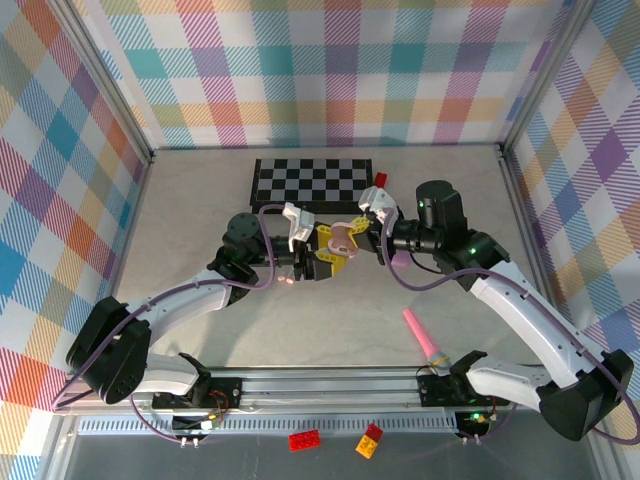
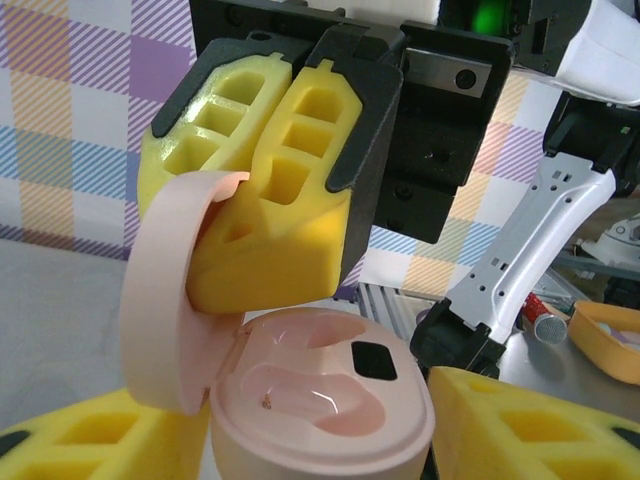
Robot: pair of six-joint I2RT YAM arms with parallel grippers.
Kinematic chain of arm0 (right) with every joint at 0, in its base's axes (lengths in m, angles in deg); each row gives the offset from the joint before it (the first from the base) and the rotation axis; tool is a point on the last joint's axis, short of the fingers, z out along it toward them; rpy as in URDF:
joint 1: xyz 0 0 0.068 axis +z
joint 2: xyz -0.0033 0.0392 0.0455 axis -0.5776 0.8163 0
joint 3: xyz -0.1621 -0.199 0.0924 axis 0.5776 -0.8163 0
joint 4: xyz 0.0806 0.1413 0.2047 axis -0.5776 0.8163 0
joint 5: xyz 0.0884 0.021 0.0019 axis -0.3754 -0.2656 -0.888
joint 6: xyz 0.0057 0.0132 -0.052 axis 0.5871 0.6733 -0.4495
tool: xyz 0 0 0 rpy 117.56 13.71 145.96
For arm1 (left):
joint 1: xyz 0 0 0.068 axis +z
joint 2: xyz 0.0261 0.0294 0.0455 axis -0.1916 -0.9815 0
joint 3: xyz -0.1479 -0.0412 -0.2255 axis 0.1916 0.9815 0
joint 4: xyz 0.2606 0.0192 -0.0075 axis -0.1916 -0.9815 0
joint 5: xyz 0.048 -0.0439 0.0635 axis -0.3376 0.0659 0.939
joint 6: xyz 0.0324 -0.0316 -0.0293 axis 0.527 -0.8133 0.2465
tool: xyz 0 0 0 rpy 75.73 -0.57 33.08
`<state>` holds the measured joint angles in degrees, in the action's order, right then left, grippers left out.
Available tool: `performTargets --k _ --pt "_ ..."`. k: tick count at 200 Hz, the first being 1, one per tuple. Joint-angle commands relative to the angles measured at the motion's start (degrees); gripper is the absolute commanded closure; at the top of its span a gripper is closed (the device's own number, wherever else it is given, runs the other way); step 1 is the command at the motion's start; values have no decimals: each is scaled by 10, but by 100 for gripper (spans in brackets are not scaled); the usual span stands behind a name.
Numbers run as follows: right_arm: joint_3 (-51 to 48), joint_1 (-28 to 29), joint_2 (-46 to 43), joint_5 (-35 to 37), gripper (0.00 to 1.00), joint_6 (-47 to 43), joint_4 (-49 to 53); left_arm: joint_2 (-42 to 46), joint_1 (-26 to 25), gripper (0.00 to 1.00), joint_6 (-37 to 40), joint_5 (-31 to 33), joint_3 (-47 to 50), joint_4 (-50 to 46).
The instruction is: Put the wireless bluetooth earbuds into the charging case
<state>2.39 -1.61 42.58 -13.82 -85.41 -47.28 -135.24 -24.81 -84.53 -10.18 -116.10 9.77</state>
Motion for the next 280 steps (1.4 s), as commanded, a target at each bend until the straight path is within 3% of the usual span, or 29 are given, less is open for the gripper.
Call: performTargets --k 1,24,54,68,88,112,140,197,227,254,280 --pt "-1 -1 0 -6 100 -6 -12 3 -3 49 6 -8 -13 16" --pt "0 -1 -2 -4 100 -2 -14 2 -3 58 8 -11 -13 13" --pt "-1 -1 -4 -1 100 4 -16 2 -2 63 14 -9 -11 11" --pt "-2 -1 -6 0 86 13 -20 3 -2 63 18 -5 -8 11" --pt "-5 -1 -13 1 77 25 -28 4 0 63 23 2 -3 16" --pt "-4 -2 -25 6 52 43 -35 4 5 64 22 9 7 32" --pt "-16 -4 -56 8 40 81 -60 0 24 64 18 21 22 56" --pt "-115 -40 -126 45 38 234 -128 0 110 64 -8 42 64 124" --pt "-175 -38 -102 61 38 322 -140 -7 159 63 -18 48 71 151" --pt "-212 2 -47 83 39 344 -173 -15 197 63 -33 58 68 182" --pt "-214 70 29 141 39 290 -199 -24 233 63 -38 61 55 186"
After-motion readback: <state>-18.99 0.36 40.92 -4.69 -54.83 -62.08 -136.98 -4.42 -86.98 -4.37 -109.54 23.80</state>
